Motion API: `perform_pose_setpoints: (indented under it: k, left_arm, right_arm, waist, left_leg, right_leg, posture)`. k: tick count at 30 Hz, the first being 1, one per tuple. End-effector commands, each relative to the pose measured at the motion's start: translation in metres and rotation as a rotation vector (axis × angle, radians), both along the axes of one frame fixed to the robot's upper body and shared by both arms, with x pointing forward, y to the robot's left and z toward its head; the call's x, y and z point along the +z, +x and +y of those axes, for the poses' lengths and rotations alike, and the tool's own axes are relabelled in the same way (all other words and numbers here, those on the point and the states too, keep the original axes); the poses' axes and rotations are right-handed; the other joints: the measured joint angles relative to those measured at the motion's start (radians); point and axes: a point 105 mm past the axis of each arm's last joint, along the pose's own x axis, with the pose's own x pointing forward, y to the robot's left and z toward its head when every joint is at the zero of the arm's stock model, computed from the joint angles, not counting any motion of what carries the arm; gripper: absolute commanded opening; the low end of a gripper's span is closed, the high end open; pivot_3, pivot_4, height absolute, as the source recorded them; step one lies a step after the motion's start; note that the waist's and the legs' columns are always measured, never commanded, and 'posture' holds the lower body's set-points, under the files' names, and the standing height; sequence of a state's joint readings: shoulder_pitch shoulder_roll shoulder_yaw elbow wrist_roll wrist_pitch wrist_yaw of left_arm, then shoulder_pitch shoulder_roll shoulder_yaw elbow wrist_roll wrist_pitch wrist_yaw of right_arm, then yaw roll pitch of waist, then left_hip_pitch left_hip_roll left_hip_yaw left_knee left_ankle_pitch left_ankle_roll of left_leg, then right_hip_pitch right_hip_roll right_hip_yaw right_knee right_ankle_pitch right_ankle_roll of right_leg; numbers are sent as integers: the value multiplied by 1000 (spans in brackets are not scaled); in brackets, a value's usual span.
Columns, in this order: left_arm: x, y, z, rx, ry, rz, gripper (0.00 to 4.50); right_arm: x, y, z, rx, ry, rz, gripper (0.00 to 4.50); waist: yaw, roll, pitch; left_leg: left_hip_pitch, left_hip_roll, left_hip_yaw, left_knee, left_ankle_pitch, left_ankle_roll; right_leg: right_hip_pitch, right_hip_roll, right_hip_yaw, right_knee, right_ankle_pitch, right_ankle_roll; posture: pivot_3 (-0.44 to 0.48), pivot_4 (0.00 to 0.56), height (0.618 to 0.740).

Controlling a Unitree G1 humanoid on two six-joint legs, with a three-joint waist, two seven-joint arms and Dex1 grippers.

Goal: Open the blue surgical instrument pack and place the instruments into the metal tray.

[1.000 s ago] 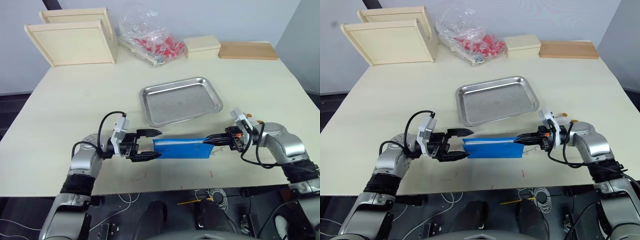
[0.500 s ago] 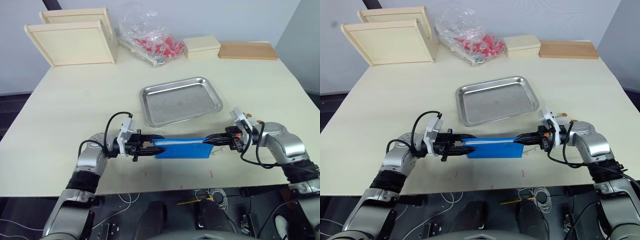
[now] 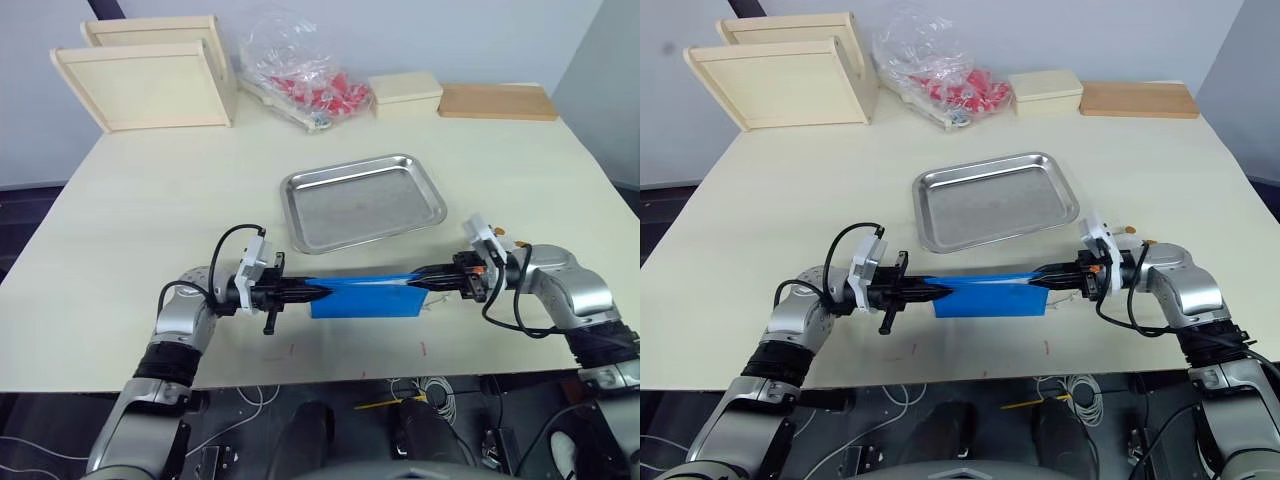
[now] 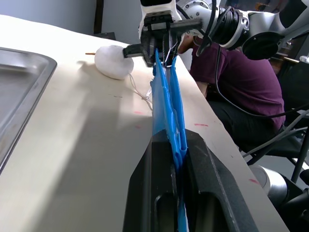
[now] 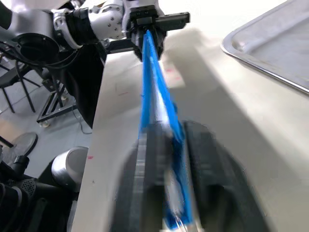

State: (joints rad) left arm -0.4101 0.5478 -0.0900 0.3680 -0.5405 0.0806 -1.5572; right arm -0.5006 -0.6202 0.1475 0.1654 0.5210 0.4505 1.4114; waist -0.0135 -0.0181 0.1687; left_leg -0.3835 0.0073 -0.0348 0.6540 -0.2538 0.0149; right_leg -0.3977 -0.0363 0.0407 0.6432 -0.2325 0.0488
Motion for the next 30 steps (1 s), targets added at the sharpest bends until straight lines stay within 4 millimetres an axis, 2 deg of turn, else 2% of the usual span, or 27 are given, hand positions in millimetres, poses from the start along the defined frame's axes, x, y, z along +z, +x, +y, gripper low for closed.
perform_pose_setpoints:
  k: [1,2,3,4,5,7,8,12,18,22,25,28,30]
  left_arm:
    - [11,-5,-3,-67,-13,-56,0]
    - [12,-5,-3,-68,-13,-59,0]
    - [12,-5,-4,-69,-12,-62,0]
    - [12,-5,-4,-69,-10,-65,0]
    - [12,-5,-4,-68,-10,-67,0]
    - [12,-4,-5,-65,-11,-70,0]
    - [12,-4,-5,-64,-11,-71,0]
    - [13,-4,-6,-64,-9,-76,0]
    - [16,-2,-7,-64,-8,-86,0]
    - [17,-1,-7,-62,-7,-92,0]
    - [18,-1,-8,-63,-5,-97,0]
    - [18,-1,-8,-63,-2,-99,0]
    - [19,-1,-7,-62,-1,-100,0]
  right_arm:
    - [21,1,-16,-39,21,-74,1936]
    - [24,3,-22,-63,18,-87,2367]
    - [26,5,-27,-87,17,-95,2522]
    - [27,8,-32,-108,15,-98,3276]
    - [28,11,-40,-140,7,-105,3649]
    - [29,16,-54,-187,-9,-118,4343]
    - [30,19,-61,-214,-13,-125,4435]
    - [29,38,-95,-381,-66,-203,4435]
    - [16,50,-132,-533,-195,-221,4435]
    - [12,59,-157,-674,-209,-198,4435]
    - [8,61,-167,-736,-189,-147,4435]
    - [2,58,-168,-746,-164,-68,4435]
    - [-1,56,-166,-736,-145,-18,3941]
  waist:
    - [0,0,0]
    - [1,0,0]
    - [0,0,0]
    - [0,0,0]
    - [0,0,0]
    - [0,0,0]
    - [1,0,0]
    - [-1,0,0]
    - [-1,0,0]
    - [-2,0,0]
    - [-2,0,0]
    - [-3,0,0]
    - [-3,0,0]
  left_leg:
    - [0,0,0,0,0,0]
    - [0,0,0,0,0,0]
    - [0,0,0,0,0,0]
    - [0,0,0,0,0,0]
    - [0,0,0,0,0,0]
    - [0,0,0,0,0,0]
    - [0,0,1,0,0,0]
    - [0,-1,2,0,0,0]
    - [0,0,2,0,0,0]
    - [0,-1,3,0,0,0]
    - [0,-1,3,0,0,0]
    - [0,-1,3,0,0,0]
    - [0,0,3,0,0,0]
  right_leg:
    - [0,0,0,0,0,0]
    - [0,0,0,0,0,0]
    - [0,0,0,0,0,0]
    - [0,0,0,0,0,0]
    - [0,0,0,0,0,0]
    - [0,0,0,0,0,0]
    - [0,0,0,0,0,0]
    - [0,0,0,0,0,0]
    - [0,0,0,0,0,0]
    - [0,0,1,0,0,0]
    - [0,0,1,0,0,0]
    - [0,0,1,0,0,0]
    - [0,0,1,0,0,0]
  posture:
    - [0,150,740]
    - [0,150,740]
    - [0,150,740]
    - [0,150,740]
    - [0,150,740]
    - [0,150,740]
    - [0,150,740]
    - [0,150,740]
    - [0,150,740]
    - [0,150,740]
    - [0,150,740]
    - [0,150,740]
    - [0,150,740]
